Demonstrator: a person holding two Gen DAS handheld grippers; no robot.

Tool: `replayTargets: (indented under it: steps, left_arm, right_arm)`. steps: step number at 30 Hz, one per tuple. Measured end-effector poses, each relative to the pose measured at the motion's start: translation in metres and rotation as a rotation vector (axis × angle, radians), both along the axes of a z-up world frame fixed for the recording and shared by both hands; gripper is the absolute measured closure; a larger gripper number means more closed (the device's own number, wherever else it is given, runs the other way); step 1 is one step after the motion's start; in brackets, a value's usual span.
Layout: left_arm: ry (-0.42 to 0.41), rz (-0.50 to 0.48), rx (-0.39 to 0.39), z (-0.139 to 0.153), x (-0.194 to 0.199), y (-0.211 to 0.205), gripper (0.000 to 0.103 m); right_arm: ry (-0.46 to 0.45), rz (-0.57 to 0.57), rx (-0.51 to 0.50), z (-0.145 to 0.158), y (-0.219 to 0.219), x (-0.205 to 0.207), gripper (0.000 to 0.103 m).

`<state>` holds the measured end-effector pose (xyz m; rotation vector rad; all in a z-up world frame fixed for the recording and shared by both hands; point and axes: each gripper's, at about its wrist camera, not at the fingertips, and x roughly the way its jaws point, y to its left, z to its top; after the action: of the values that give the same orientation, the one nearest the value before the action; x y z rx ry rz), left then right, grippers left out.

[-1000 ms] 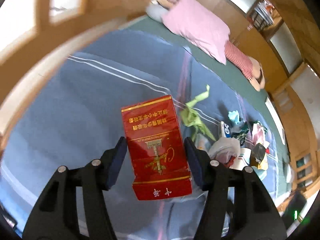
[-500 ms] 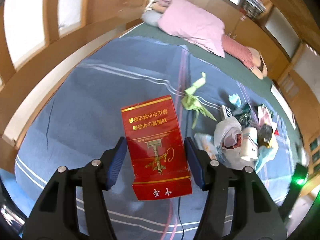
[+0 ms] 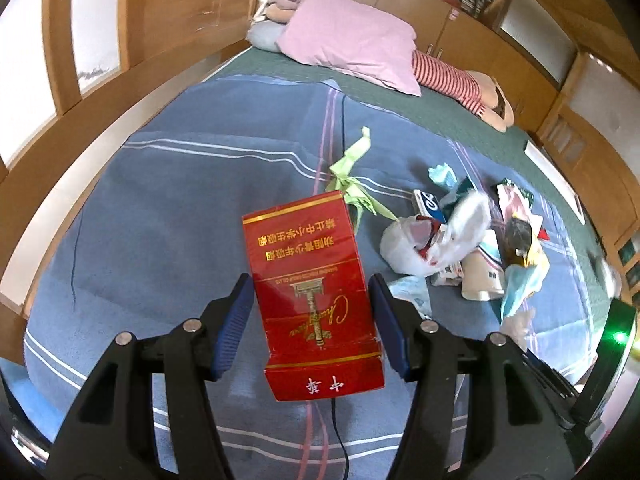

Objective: Collect trash
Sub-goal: 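Lift the red box with the left tool while the right tool grasps a clear plastic bag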

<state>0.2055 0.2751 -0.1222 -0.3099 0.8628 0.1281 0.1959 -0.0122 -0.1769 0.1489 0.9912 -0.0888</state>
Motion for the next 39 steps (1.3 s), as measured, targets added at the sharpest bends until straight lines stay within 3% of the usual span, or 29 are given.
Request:
replayTargets:
  steps: [7, 9, 10, 11, 13, 17, 21, 24, 31, 34, 36, 39]
  left_arm:
    - [-0.018, 0.093, -0.021, 0.007, -0.005, 0.034, 0.043]
    - [-0.022, 0.127, 0.007, 0.01, -0.008, 0.041, 0.043]
    - [-0.02, 0.137, 0.014, 0.01, -0.009, 0.044, 0.043]
    - [-0.018, 0.144, 0.015, 0.01, -0.01, 0.046, 0.043]
    - [-0.009, 0.146, 0.014, 0.008, -0.009, 0.047, 0.043]
    - [-0.002, 0.125, 0.02, 0.007, -0.007, 0.042, 0.043]
    - [-0.001, 0.121, 0.025, 0.007, -0.007, 0.041, 0.043]
    - [-0.001, 0.13, 0.012, 0.007, -0.008, 0.046, 0.043]
    - [-0.002, 0.118, 0.003, 0.007, -0.008, 0.044, 0.043]
    - [-0.002, 0.114, 0.003, 0.007, -0.007, 0.044, 0.043]
    - [0.0, 0.116, 0.003, 0.007, -0.008, 0.044, 0.043]
    - [0.003, 0.127, 0.002, 0.006, -0.008, 0.047, 0.043]
  right_arm:
    - [-0.049, -0.051, -0.051, 0.0, -0.021, 0.014, 0.082]
    - [-0.045, -0.058, 0.017, 0.004, -0.024, 0.015, 0.074]
    - [-0.059, -0.046, 0.029, 0.009, -0.02, 0.013, 0.062]
    - [-0.073, -0.029, 0.02, 0.012, -0.014, 0.01, 0.049]
    - [-0.106, 0.048, -0.008, 0.019, 0.005, 0.006, 0.041]
    - [-0.073, 0.236, 0.006, 0.016, 0.049, 0.007, 0.038]
    - [-0.01, 0.372, -0.072, -0.001, 0.091, 0.009, 0.037]
    - [0.06, 0.418, -0.097, -0.019, 0.107, 0.012, 0.037]
    - [0.054, 0.428, -0.201, -0.032, 0.125, 0.012, 0.037]
    - [0.055, 0.425, -0.204, -0.032, 0.123, 0.017, 0.037]
    - [0.062, 0.417, -0.181, -0.031, 0.122, 0.025, 0.052]
    - [0.07, 0.42, -0.104, -0.026, 0.116, 0.028, 0.083]
